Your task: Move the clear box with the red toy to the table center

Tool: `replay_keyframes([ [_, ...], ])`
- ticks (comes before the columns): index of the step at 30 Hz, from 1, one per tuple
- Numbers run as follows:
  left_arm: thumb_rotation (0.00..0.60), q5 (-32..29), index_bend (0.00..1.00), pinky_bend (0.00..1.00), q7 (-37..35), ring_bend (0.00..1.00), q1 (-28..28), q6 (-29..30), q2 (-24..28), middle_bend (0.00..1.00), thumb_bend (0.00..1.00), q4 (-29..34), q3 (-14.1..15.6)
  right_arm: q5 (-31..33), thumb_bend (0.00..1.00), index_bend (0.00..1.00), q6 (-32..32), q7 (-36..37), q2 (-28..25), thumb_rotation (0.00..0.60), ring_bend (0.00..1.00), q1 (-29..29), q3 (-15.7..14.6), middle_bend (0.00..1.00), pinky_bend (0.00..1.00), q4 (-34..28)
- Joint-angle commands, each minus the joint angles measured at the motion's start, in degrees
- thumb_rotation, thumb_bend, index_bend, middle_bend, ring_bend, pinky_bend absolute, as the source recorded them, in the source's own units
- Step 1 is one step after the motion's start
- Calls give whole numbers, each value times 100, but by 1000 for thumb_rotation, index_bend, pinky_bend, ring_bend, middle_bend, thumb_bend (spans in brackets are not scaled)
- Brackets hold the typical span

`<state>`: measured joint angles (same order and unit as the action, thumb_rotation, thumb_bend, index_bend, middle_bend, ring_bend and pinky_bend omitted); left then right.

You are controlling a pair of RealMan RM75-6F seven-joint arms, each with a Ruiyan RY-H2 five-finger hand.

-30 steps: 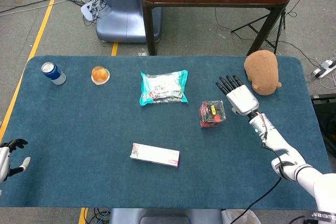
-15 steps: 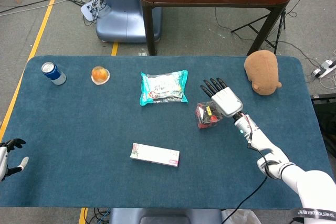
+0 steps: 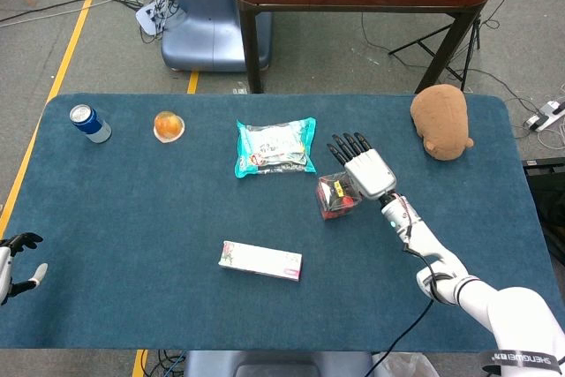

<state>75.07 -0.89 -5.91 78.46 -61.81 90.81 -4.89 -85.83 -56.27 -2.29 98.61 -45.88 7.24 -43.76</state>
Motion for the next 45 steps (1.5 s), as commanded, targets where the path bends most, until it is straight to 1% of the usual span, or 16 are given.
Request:
replay_keyframes([
  [1, 600, 4, 366, 540, 20, 378, -1, -4, 3, 410, 261, 4, 6, 107, 0, 0, 51, -87, 77, 600, 0, -9, 65, 0, 100, -70],
  [8, 600, -103, 377, 540, 145, 378, -7, -91, 62, 410, 261, 81, 16, 285, 0, 0, 165, -296, 272, 600, 0, -115, 183, 0, 99, -175],
  [17, 600, -190, 497, 539, 177, 378, 10, -95, 138, 410, 261, 138, -6, 421, 0, 0, 329, -388, 573, 600, 0, -349, 313, 0, 88, -78],
  [20, 600, -229, 523, 540, 174, 378, 17, -100, 153, 410, 261, 141, -17, 422, 0, 0, 356, -395, 664, 600, 0, -429, 328, 0, 88, -39],
  [36, 600, -274, 528, 540, 161, 378, 41, -88, 208, 410, 261, 157, -33, 509, 0, 0, 422, -379, 1075, 600, 0, -756, 462, 0, 68, 53],
  [45, 600, -282, 529, 540, 133, 378, 65, -51, 226, 410, 261, 156, -47, 618, 0, 0, 536, -294, 1364, 600, 0, -937, 561, 0, 68, 352],
])
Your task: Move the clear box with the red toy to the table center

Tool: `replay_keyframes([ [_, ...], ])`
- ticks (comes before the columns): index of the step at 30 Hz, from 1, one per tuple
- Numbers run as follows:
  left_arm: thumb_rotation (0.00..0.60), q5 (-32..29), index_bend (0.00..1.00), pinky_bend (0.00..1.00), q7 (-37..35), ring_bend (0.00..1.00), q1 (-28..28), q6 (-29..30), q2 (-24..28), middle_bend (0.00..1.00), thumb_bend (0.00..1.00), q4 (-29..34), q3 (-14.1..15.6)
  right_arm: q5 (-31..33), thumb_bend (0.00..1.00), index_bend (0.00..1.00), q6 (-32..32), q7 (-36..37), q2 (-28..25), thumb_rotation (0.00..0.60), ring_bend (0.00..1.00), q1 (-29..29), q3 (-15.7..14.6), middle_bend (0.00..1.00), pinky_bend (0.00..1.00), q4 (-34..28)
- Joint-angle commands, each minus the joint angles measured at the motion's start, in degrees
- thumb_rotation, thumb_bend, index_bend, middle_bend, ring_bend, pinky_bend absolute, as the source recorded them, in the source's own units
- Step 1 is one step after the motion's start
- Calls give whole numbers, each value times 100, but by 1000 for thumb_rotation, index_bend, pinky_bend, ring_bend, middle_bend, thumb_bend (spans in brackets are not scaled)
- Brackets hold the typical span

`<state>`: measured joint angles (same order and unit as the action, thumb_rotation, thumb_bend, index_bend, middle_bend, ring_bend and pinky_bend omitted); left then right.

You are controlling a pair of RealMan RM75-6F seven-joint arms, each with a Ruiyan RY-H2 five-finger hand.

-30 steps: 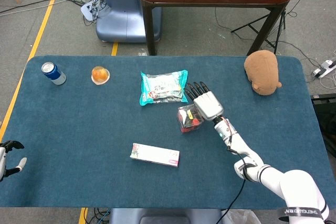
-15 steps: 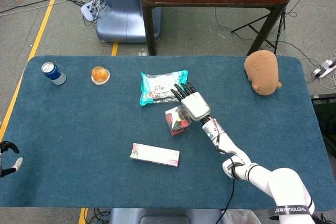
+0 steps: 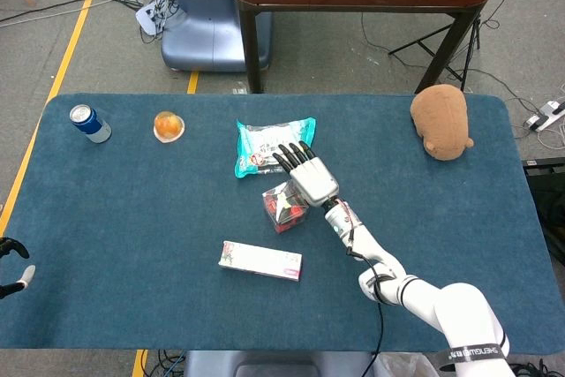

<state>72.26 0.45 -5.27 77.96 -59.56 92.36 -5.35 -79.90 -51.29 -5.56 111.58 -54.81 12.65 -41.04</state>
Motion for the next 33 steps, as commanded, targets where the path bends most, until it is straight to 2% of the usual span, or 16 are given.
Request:
replay_keyframes([
  [1, 600, 1, 529, 540, -2, 378, 1, 1, 1, 410, 261, 1, -1, 35, 0, 0, 51, 49, 93, 600, 0, -61, 28, 0, 68, 115],
  [9, 600, 47, 530, 540, 27, 378, -3, 4, -2, 410, 261, 6, 17, 25, 0, 0, 3, 198, 129, 600, 0, -70, 7, 0, 68, 290],
  [15, 600, 45, 531, 540, 36, 378, -7, -15, -4, 410, 261, 19, 24, -20, 0, 0, -351, 59, -428, 600, 0, 247, -77, 0, 45, -306],
  [18, 600, 54, 531, 540, 52, 378, -18, -31, -8, 410, 261, 24, 29, 44, 0, 0, -590, -325, -976, 600, 0, 527, -94, 0, 40, -1015],
  [21, 600, 88, 531, 540, 66, 378, -37, -61, -16, 410, 261, 44, 46, 307, 0, 0, -758, -990, -1679, 600, 0, 889, -78, 0, 36, -2009],
  [27, 600, 255, 528, 540, 99, 377, -68, -39, -42, 410, 261, 105, 89, 1162, 0, 0, -1379, -2521, -3284, 600, 0, 1838, -183, 0, 34, -4377],
  [30, 600, 369, 524, 540, 132, 378, -84, -19, -68, 410, 261, 120, 125, 1481, 0, 0, -1839, -2850, -3887, 600, 0, 2285, -253, 0, 34, -5257],
  [33, 600, 497, 517, 540, 157, 378, -94, 23, -102, 410, 261, 152, 159, 1575, 0, 0, -2266, -2910, -4375, 600, 0, 2722, -414, 0, 34, -5871],
])
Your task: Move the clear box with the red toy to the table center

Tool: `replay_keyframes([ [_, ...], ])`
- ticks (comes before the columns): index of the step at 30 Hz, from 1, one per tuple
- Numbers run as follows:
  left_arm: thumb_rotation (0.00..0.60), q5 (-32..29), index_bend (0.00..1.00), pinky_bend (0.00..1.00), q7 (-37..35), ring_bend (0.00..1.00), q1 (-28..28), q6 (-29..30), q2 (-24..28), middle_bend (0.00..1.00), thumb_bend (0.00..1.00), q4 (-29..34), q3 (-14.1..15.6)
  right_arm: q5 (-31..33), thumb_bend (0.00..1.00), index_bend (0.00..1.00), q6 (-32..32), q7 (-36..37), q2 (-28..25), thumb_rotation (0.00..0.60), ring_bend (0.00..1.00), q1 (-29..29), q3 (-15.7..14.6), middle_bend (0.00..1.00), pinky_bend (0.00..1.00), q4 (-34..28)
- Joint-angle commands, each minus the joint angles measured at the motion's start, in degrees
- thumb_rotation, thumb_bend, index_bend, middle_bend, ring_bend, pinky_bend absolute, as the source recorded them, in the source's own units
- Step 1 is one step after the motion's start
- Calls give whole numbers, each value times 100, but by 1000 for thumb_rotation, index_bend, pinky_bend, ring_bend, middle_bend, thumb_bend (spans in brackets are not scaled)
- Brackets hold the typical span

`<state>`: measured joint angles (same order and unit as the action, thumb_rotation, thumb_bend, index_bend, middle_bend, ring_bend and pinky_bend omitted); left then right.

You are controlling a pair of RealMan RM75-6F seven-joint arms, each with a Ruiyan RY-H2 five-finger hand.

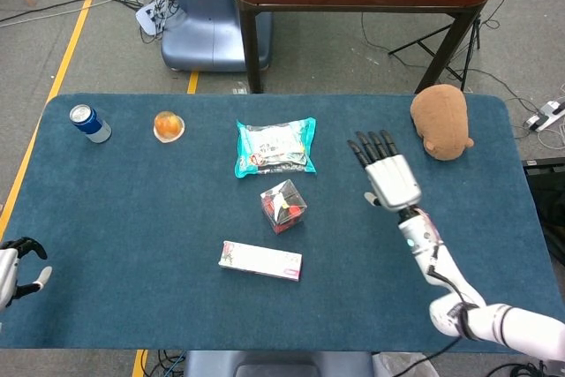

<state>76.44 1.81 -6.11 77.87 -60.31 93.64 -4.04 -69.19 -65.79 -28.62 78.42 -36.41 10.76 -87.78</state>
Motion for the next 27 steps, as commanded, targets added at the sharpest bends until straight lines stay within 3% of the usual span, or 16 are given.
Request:
replay_keyframes([
  [1, 600, 115, 516, 540, 37, 378, -12, 51, -40, 410, 261, 34, 35, 514, 0, 0, -925, -594, -1185, 600, 0, 1007, -282, 0, 34, -1345],
  [7, 600, 386, 513, 540, 118, 378, -4, 243, -132, 410, 261, 76, 79, 360, 0, 0, -1604, -241, -1731, 600, 0, 1772, -628, 0, 34, -1938],
  [15, 600, 548, 509, 540, 83, 377, 44, 456, -185, 410, 261, 37, 84, 81, 0, 0, -2062, 563, -1760, 600, 0, 2545, -993, 0, 34, -1769],
  [27, 600, 534, 508, 537, 14, 375, 49, 460, -222, 410, 261, -57, 80, -421, 0, 0, -2248, 1225, -1921, 600, 0, 2885, -960, 0, 34, -1653],
])
